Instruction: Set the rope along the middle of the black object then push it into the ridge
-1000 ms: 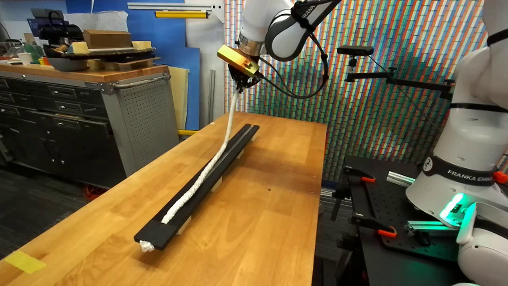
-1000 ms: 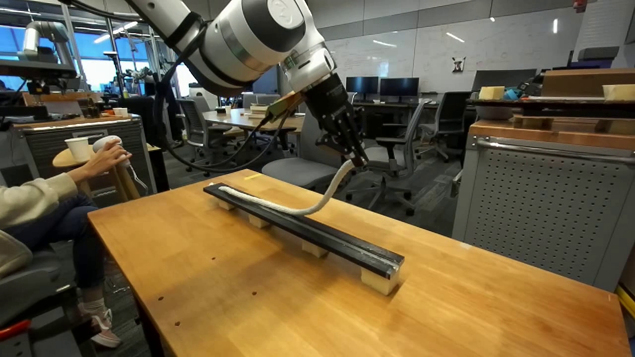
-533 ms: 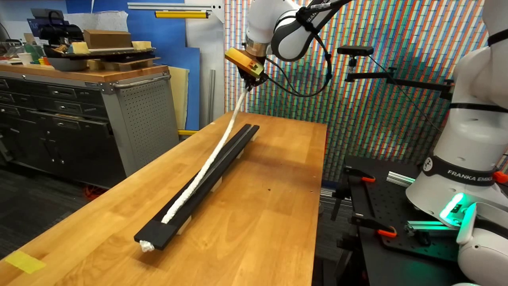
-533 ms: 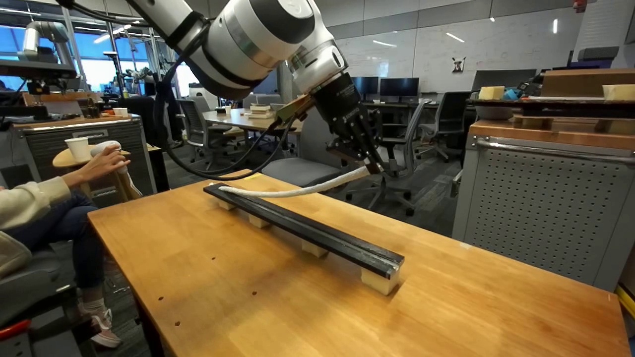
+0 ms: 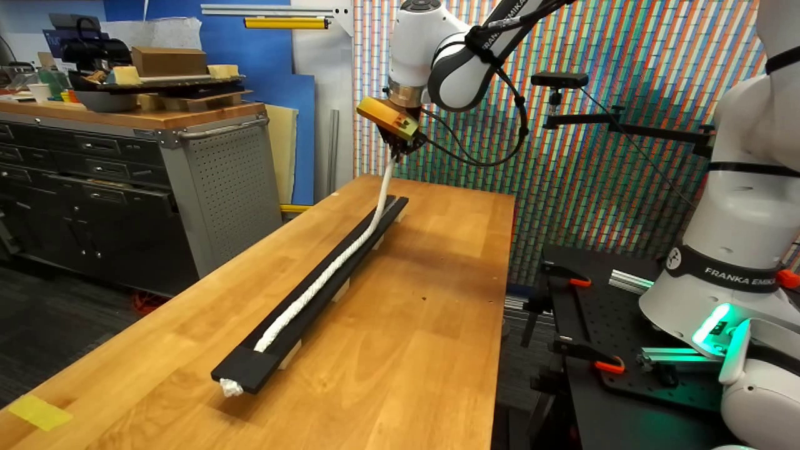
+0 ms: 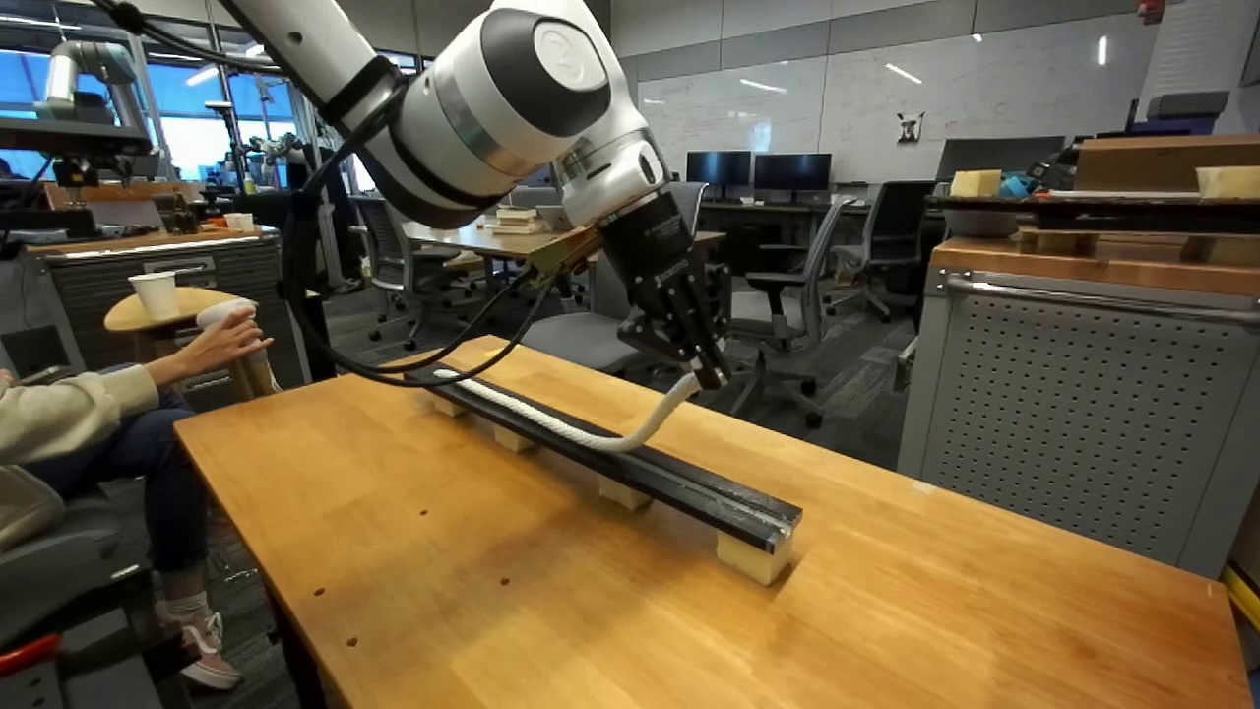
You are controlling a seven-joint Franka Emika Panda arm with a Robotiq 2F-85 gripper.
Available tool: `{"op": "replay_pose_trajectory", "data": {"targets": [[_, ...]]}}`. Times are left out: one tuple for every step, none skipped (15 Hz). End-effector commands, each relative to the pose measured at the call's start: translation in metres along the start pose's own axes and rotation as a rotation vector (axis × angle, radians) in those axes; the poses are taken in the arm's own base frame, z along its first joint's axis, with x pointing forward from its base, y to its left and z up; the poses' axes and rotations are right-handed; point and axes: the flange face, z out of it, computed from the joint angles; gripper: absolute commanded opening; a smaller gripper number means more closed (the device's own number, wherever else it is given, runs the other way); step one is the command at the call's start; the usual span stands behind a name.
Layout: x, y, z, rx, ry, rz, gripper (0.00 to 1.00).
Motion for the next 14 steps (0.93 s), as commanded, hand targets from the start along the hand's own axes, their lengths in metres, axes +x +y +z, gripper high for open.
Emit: {"op": "replay_pose_trajectory", "data": {"targets": [[-0.007,-0.004,0.008,-0.018,-0.013,-0.012,0.03],[-0.007,-0.005,0.012,-0.021,-0.011,-0.009,0.03],[-0.007,-0.006,0.013,-0.021,-0.011,-0.005,0.03],[-0.005,-0.008,0.015,-0.02,-0.008,0.003,0.03],[-0.003,-0.009,0.017,-0.021,-0.006,0.01,0.03],[-0.001,-0.011,0.02,-0.019,-0.004,0.021,0.03],[0.002,-0.012,0.022,-0.019,-0.004,0.033,0.03],[0.004,-0.013,0.025,-0.023,-0.002,0.039,0.03],[0.006,-0.013,0.028,-0.026,0.002,0.047,0.03],[0.007,-0.013,0.031,-0.031,0.004,0.051,0.03],[0.008,-0.014,0.034,-0.035,0.008,0.057,0.03],[0.009,-0.014,0.037,-0.039,0.009,0.061,0.03],[0.009,-0.014,0.04,-0.043,0.009,0.063,0.03],[0.009,-0.013,0.043,-0.047,0.01,0.067,0.03]]}}
